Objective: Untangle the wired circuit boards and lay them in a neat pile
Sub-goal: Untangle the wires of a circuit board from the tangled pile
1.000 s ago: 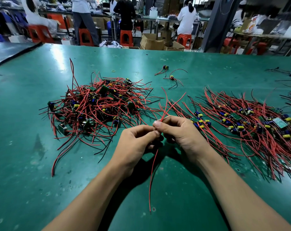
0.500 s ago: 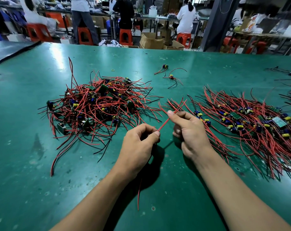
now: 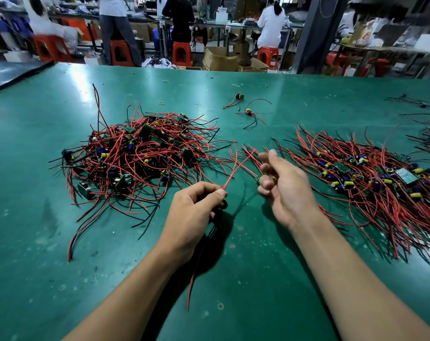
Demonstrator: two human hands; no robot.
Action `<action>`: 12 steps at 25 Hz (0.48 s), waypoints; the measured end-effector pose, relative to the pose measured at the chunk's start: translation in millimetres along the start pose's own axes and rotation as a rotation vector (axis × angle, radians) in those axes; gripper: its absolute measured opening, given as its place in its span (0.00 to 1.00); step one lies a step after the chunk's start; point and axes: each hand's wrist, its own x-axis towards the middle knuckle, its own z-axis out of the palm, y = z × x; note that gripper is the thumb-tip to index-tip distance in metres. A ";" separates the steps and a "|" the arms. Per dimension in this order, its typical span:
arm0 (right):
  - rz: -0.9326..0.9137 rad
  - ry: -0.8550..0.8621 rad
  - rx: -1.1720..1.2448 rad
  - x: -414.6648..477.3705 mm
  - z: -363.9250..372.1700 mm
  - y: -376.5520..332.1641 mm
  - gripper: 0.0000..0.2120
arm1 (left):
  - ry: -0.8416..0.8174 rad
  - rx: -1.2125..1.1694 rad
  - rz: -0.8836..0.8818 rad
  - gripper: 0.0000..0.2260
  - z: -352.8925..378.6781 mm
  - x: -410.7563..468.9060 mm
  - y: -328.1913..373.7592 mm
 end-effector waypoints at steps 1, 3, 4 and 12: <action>0.061 -0.060 -0.073 -2.5 1.5 3.2 0.09 | 0.008 -0.009 -0.001 0.08 0.9 0.1 0.6; 0.207 -0.250 -0.191 -8.5 2.5 7.5 0.06 | 0.025 -0.039 -0.013 0.09 1.1 0.5 1.8; 0.270 -0.366 -0.221 -11.2 1.7 8.7 0.06 | 0.028 -0.064 -0.024 0.10 0.5 0.7 2.4; 0.184 -0.442 -0.255 -19.4 6.9 19.4 0.03 | 0.019 -0.042 -0.025 0.07 -0.7 1.8 1.8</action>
